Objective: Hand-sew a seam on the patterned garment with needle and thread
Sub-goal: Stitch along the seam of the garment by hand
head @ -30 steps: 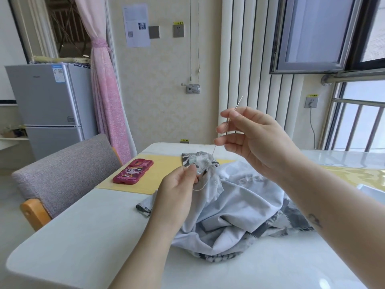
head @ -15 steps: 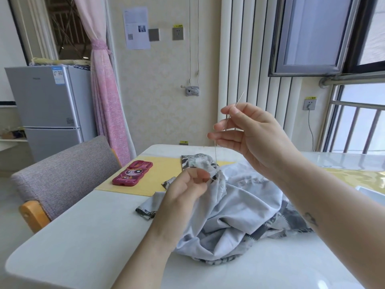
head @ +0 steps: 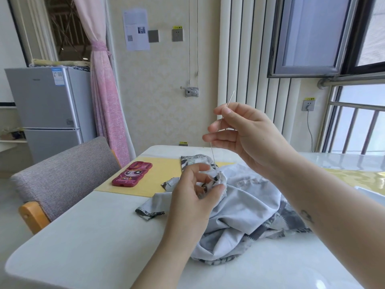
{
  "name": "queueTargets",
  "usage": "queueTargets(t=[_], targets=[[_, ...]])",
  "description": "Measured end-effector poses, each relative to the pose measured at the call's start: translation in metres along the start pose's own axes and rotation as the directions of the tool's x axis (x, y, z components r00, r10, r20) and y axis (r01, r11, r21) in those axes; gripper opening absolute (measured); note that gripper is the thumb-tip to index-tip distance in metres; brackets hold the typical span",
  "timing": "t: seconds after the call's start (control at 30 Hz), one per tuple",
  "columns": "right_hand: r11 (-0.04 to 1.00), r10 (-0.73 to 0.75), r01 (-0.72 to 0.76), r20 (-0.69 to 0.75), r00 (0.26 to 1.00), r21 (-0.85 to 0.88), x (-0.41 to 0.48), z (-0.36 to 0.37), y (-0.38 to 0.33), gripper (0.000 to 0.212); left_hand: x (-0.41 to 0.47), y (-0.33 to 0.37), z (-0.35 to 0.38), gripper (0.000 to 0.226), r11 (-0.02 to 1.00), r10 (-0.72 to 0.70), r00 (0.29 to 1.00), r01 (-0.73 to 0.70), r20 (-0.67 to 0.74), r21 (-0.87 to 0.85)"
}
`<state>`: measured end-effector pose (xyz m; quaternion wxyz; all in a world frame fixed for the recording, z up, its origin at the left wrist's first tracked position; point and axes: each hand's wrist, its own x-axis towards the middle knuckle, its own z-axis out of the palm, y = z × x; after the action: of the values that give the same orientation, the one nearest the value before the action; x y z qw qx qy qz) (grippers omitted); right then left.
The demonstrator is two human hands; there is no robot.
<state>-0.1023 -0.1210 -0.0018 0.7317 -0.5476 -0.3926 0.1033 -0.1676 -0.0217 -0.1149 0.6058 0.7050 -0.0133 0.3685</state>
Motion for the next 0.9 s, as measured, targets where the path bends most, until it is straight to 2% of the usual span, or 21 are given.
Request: queueTargets(t=[0.23, 0.4, 0.73, 0.9], targets=[[1.000, 0.005, -0.005, 0.016, 1.000, -0.005, -0.003, -0.001, 0.000, 0.018, -0.001, 0.000, 0.008, 0.033, 0.995, 0.016, 0.999, -0.013, -0.030, 0.103], [1.000, 0.006, -0.006, 0.014, 1.000, -0.005, -0.004, -0.001, 0.001, 0.019, 0.000, -0.001, 0.012, 0.040, 0.996, 0.008, 0.997, -0.001, -0.074, 0.094], [1.000, 0.007, -0.007, 0.010, 1.000, -0.001, -0.007, -0.004, 0.001, 0.018, 0.004, 0.006, 0.015, 0.033, 0.998, -0.009, 0.993, 0.016, -0.120, 0.058], [1.000, 0.001, -0.001, 0.008, 1.000, -0.006, -0.008, -0.004, -0.001, 0.018, 0.005, 0.002, 0.017, 0.039, 0.974, 0.011, 0.994, 0.013, -0.104, 0.226]])
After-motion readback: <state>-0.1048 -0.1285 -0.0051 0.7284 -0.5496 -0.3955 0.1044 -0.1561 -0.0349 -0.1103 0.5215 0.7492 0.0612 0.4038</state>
